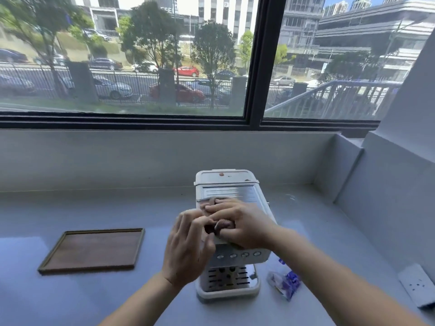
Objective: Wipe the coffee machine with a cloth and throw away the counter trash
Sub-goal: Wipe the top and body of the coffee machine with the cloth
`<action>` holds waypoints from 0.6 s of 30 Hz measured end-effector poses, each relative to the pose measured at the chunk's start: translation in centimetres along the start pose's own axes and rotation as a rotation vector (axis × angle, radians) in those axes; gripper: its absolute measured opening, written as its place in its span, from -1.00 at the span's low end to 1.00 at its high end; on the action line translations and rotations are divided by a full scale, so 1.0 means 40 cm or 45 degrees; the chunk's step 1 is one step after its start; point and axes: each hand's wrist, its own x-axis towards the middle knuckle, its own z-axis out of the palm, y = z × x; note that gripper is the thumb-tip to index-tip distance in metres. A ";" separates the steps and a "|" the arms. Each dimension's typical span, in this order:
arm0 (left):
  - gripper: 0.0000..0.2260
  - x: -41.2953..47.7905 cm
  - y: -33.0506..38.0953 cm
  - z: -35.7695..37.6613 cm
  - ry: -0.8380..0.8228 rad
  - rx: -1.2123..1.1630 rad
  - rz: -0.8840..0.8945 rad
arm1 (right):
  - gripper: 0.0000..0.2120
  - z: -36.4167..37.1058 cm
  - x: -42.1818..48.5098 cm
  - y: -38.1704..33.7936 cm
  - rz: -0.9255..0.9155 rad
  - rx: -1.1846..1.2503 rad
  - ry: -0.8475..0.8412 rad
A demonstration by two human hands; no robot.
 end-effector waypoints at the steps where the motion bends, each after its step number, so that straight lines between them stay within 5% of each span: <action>1: -0.88 -0.002 0.009 0.005 0.025 0.018 0.044 | -0.59 -0.011 0.008 0.014 -0.004 0.014 -0.024; 5: -0.88 -0.013 0.022 0.036 -0.002 0.106 0.110 | -0.73 -0.069 0.045 0.074 0.280 -0.060 0.207; 9: -0.89 -0.032 0.008 0.064 0.003 0.048 0.168 | -0.56 -0.011 0.001 0.051 -0.082 -0.041 -0.078; 14: -0.89 -0.034 -0.013 0.068 0.018 0.095 0.223 | -0.58 -0.072 0.045 0.096 0.143 -0.062 0.131; 18: -0.85 -0.037 -0.011 0.072 0.066 0.073 0.231 | -0.49 -0.013 0.018 0.026 -0.193 0.009 -0.112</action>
